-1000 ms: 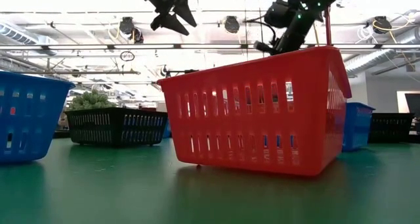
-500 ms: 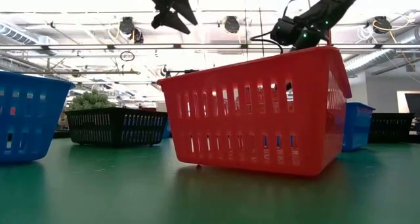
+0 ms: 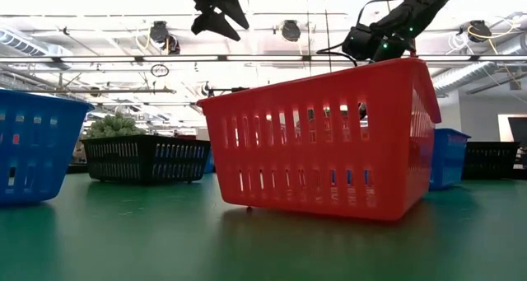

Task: Stack baskets by color
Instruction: Stack the middle red bin on top of the top red bin

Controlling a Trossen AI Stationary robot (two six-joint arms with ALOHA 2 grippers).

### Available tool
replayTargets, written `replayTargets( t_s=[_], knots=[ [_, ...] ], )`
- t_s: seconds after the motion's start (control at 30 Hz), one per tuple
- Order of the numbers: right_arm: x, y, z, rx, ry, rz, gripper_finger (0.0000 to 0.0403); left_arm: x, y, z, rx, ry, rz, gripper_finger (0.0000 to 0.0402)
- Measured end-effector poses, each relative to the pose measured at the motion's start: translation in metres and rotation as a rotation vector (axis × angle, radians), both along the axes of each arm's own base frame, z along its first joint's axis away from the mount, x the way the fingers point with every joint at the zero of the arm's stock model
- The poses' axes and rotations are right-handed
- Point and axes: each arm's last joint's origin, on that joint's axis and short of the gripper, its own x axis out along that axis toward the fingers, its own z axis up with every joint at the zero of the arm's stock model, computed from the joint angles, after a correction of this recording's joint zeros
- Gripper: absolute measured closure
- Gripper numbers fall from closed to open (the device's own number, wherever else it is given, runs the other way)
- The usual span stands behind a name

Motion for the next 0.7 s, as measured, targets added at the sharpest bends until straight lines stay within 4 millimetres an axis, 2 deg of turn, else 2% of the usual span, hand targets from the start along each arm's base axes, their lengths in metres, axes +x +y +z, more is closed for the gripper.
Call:
replayTargets(
  t_s=[0.13, 0.43, 0.7],
  knots=[
    [0.0, 0.0, -0.001, -0.007, 0.001, 0.005, 0.0395, 0.0, 0.0, 0.0, 0.005, -0.002, -0.001, 0.0195],
    [-0.002, 0.002, -0.019, -0.003, -0.054, -0.04, 0.0394, -0.001, 0.003, 0.0, 0.042, 0.009, -0.013, 0.0195],
    [-0.003, 0.003, -0.02, -0.011, -0.035, -0.018, 0.0394, -0.004, 0.01, 0.001, 0.061, 0.016, -0.006, 0.0195]
  ],
)
